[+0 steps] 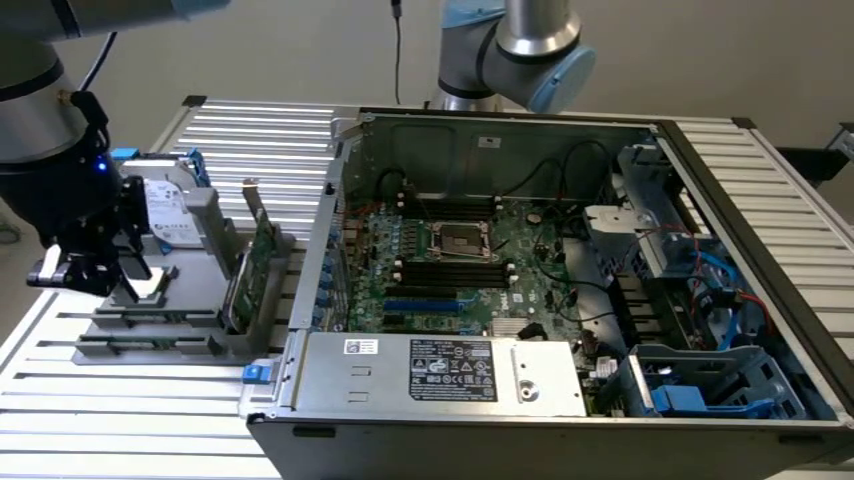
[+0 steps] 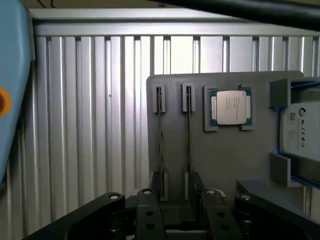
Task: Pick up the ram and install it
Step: 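Pick up the ram and move it above insertion slot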
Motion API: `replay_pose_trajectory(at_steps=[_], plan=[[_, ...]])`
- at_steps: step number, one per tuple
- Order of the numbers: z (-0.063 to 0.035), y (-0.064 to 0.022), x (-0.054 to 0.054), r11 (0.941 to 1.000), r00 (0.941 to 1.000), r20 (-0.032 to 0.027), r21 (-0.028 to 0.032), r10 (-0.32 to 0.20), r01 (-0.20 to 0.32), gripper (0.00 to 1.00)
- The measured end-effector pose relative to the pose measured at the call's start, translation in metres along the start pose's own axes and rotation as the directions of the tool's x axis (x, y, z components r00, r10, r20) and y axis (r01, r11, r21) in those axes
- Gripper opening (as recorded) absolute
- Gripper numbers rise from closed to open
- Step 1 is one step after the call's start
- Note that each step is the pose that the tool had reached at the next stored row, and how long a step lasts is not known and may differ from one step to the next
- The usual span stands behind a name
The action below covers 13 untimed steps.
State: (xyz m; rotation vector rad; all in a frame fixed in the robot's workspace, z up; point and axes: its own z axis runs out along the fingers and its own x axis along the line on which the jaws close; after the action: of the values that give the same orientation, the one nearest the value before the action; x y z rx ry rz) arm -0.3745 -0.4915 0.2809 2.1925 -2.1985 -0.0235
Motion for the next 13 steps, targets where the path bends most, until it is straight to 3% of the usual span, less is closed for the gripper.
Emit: replay_pose_trajectory(at_steps=[8, 13], plan=[[0.0149, 0.0089, 0.005, 0.9999, 0.9999, 0.0001, 0.0002, -0.014, 0.014, 0.36], [0.0235, 0.0096, 0.01, 0.9995, 0.9995, -0.0005, -0.0003, -0.031, 0.031, 0.36]])
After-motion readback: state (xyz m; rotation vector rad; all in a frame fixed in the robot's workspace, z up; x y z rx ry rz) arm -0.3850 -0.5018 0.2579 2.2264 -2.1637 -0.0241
